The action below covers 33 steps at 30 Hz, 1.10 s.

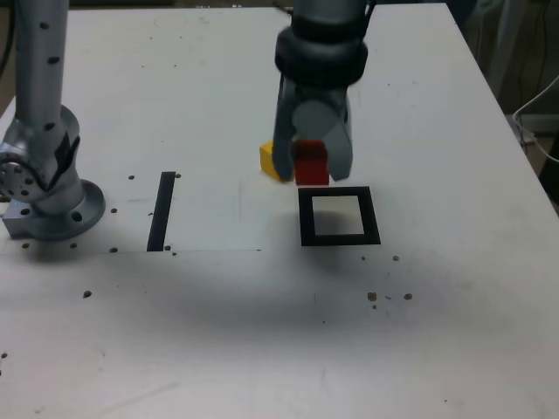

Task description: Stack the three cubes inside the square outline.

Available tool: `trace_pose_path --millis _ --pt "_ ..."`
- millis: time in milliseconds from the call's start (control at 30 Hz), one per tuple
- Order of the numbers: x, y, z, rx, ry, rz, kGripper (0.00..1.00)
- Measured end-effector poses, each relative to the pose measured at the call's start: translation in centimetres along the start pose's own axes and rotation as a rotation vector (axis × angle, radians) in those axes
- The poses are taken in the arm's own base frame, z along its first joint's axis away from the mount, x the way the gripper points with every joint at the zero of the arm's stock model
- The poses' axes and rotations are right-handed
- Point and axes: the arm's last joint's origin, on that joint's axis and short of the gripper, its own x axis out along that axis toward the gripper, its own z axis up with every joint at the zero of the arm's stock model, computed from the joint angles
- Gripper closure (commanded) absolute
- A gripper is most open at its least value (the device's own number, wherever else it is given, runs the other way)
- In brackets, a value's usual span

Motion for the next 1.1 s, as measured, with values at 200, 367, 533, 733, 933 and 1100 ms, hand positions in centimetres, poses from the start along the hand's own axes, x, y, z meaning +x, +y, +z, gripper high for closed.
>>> trace_pose_path --millis 200,367,533,733,933,1100 --pt "2.3 -0.3 1.8 -0.076 -0.003 -0.002 0.71" --pt "2.8 -0.3 2.5 -0.094 0.007 0.006 0.71" --pt "3.2 -0.3 2.9 -0.099 0.014 0.008 0.71" --pt "3.3 -0.3 3.1 -0.099 0.013 0.008 0.70" --pt "4.0 -0.6 3.4 -0.095 0.019 0.004 0.70" --pt "4.4 -0.9 3.6 -0.086 0.029 0.007 0.69"
